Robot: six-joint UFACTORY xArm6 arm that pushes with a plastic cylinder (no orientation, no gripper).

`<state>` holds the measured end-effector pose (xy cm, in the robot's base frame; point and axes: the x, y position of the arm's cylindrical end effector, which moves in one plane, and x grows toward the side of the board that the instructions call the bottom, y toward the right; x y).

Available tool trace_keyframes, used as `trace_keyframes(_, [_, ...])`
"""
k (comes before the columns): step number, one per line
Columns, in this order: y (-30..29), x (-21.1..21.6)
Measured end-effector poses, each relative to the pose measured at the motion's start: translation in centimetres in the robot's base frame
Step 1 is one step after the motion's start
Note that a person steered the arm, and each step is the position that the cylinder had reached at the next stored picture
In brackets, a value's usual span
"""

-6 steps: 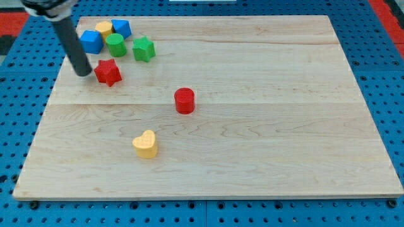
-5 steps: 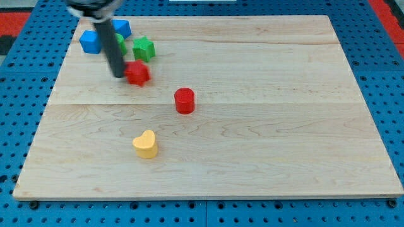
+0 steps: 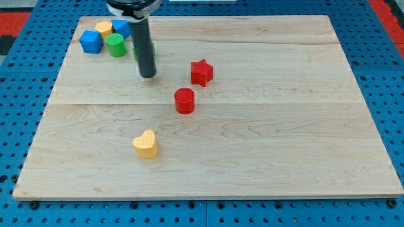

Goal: Slightly push the yellow heart to the left side of the board

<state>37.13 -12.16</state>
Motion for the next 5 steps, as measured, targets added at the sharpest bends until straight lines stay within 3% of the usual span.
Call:
trace_keyframes(1, [-5.0, 3.5])
trace_keyframes(2, [-3.2, 7.1])
trace_keyframes(3, [4.6, 9.4])
trace_keyframes(5, [12.0, 14.6])
